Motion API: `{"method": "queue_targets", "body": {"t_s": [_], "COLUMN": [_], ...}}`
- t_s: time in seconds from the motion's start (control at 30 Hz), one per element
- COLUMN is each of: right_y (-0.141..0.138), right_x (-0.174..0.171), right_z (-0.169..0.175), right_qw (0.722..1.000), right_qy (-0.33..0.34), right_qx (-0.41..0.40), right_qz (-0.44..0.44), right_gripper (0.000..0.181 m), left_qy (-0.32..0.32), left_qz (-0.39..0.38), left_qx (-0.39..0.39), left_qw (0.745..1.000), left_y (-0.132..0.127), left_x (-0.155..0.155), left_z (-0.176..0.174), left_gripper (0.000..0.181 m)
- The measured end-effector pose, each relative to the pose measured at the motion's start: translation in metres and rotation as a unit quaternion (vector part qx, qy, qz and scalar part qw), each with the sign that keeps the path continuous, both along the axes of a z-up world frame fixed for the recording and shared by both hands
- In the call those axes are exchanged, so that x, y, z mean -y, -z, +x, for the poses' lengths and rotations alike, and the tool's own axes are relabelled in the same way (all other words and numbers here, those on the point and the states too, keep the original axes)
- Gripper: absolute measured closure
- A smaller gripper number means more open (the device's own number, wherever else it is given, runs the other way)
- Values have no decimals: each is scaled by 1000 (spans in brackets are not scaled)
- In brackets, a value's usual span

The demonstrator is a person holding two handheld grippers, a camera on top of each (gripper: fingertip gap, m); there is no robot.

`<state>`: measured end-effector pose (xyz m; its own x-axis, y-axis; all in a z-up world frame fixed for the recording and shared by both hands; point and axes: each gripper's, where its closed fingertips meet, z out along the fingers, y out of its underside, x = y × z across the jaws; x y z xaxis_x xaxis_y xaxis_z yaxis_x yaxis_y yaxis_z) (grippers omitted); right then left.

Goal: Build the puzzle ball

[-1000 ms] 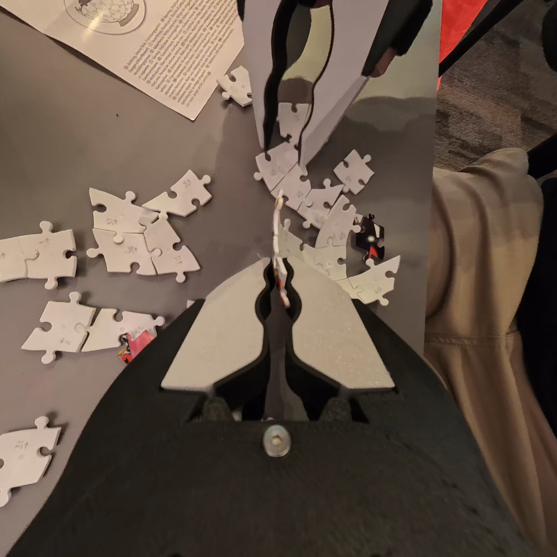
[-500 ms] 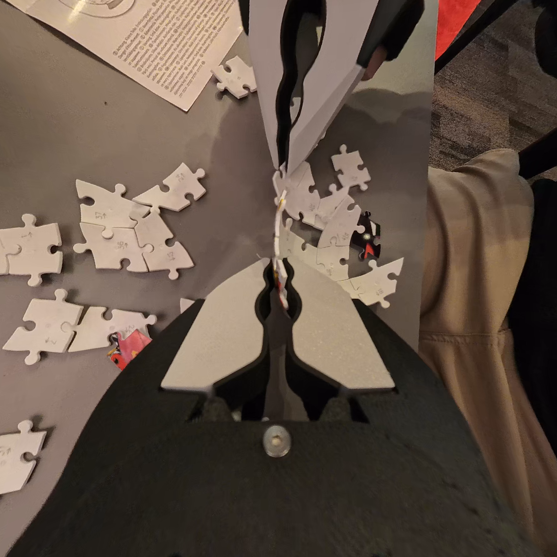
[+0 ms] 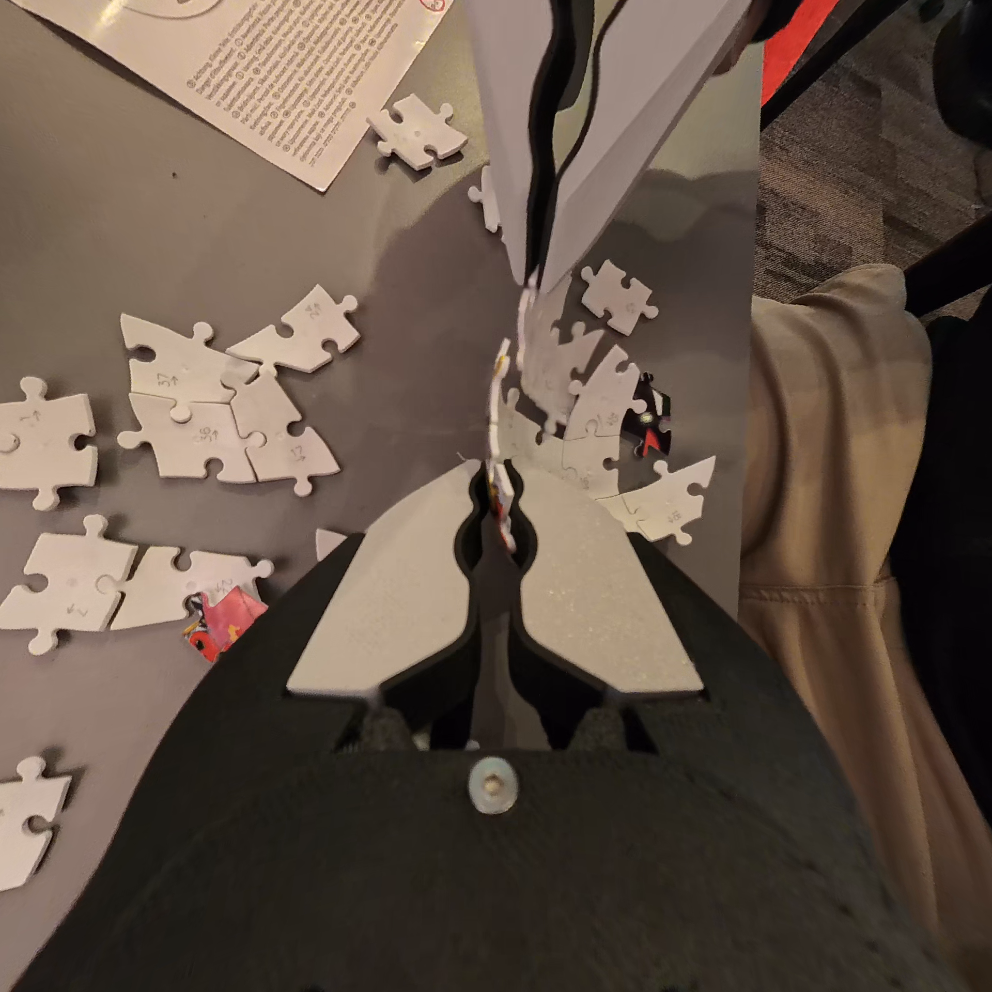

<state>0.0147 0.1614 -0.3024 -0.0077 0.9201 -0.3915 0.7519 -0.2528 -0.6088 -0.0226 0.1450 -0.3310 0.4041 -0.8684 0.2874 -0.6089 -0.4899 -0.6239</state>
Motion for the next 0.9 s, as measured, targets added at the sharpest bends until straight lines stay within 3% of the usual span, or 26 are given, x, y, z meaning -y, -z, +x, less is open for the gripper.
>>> {"method": "queue_targets", "body": {"t_s": [0.9], "right_y": [8], "right_x": [-6], "right_z": [-7], "right_qw": [999], "right_qy": [29], "right_qx": [15], "right_qz": [29], "right_gripper": [180], "left_qy": [-13], "left_qz": [-25], "left_qx": [17], "left_qw": [999], "left_y": [3], "left_x": [0], "left_z": [2], "left_gripper": [177]}}
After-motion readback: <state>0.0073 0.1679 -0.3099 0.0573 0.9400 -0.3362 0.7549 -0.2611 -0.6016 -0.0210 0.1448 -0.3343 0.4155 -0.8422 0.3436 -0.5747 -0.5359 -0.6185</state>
